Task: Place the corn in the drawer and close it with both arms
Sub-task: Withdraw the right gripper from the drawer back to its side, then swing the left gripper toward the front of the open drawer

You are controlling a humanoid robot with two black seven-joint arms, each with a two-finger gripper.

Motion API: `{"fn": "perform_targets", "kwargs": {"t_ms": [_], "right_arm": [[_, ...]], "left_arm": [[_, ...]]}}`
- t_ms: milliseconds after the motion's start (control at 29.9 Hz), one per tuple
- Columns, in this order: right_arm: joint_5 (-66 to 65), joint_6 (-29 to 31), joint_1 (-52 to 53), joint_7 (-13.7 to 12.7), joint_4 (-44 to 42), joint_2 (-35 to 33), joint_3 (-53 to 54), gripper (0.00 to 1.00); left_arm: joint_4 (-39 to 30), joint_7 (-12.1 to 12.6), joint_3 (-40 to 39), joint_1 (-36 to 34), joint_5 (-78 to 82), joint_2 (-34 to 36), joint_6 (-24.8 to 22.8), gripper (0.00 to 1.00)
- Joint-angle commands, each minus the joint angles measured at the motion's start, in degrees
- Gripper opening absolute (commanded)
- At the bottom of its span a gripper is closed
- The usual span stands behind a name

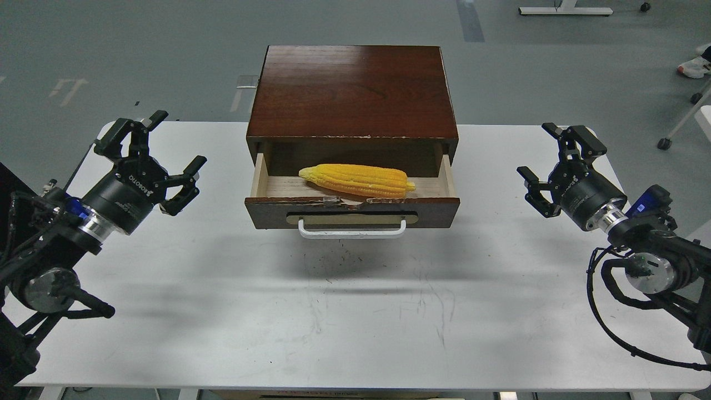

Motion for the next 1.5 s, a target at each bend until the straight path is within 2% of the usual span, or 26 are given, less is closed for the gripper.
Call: {"fn": "perform_targets", "kwargs": {"t_ms": [0, 167, 301, 368, 568, 702, 802, 835, 936, 969, 1003, 1036, 1103, 1337, 1470], "right_arm": [[0.03, 0.45, -0.24, -0.01, -0.17, 0.03, 0.06, 0.98], [0.03, 0.63, -0.24, -0.01, -0.17, -0.24, -0.20, 0.98], [-0.06, 0.63, -0.24, -0.01, -0.17, 0.03, -0.20, 0.98], [-0.15, 0.54, -0.24, -0.01, -0.26, 0.11, -0.38, 0.98], [-0.41, 0.37, -0.24, -0.01, -0.26, 0.12, -1.17, 0.98], [-0.41, 0.45, -0.24, -0.01, -0.26, -0.32, -1.26, 0.98], [-0.41, 0.45, -0.33, -0.01, -0.26, -0.50, -1.52, 0.98], [-0.67, 0.45, -0.59, -0.01, -0.26, -0.50, -1.52, 0.98], [-0.85, 0.45, -1.03, -0.01, -0.26, -0.33, -1.52, 0.98], [-1.03, 0.45, -1.12, -0.01, -0.26, -0.32, -1.52, 0.98], [-1.11, 0.45, -1.21, -0.01, -0.26, -0.24, -1.52, 0.98], [-1.20, 0.45, -1.47, -0.01, -0.26, -0.24, -1.61, 0.98], [-1.20, 0.45, -1.74, -0.01, -0.17, -0.24, -1.61, 0.98], [-1.20, 0.37, -1.91, -0.01, -0.26, -0.06, -1.61, 0.98], [-1.20, 0.45, -1.83, -0.01, -0.26, 0.03, -1.61, 0.98]], "left_arm": [[-0.09, 0.01, -0.06, -0.09, 0.01, 0.17, 0.00, 1.00], [-2.80, -0.17, -0.41, -2.88, 5.52, 3.59, 0.00, 1.00], [-6.93, -2.89, -0.68, -5.53, 15.72, 6.41, 0.00, 1.00], [-11.93, -3.77, -0.76, -7.55, 24.14, 8.16, 0.00, 0.99], [-22.04, -3.69, -0.42, -9.67, 42.17, 7.30, 0.00, 0.94], [-25.57, -3.33, 0.03, -9.75, 48.86, 5.19, 0.00, 0.87], [-28.21, -3.24, 1.60, -9.75, 58.35, 2.90, 0.00, 0.68], [-28.48, -3.24, 3.09, -9.75, 61.76, 1.85, 0.00, 0.56], [-28.48, -3.24, 6.16, -9.93, 67.22, -0.52, 0.00, 0.48], [-28.48, -3.24, 7.40, -9.93, 69.07, -1.31, 0.00, 0.38], [-28.48, -3.33, 7.93, -9.93, 69.61, -1.58, 0.00, 0.33], [-28.48, -3.42, 8.72, -9.84, 70.66, -2.02, 0.00, 0.18], [-28.39, -3.42, 9.43, -9.76, 71.02, -2.46, 0.00, 0.00], [-27.86, -3.16, 14.69, -9.05, 71.21, -3.69, 0.00, 0.00], [-25.84, -2.02, 16.20, -8.00, 70.67, -3.78, 0.00, 0.00]]}}
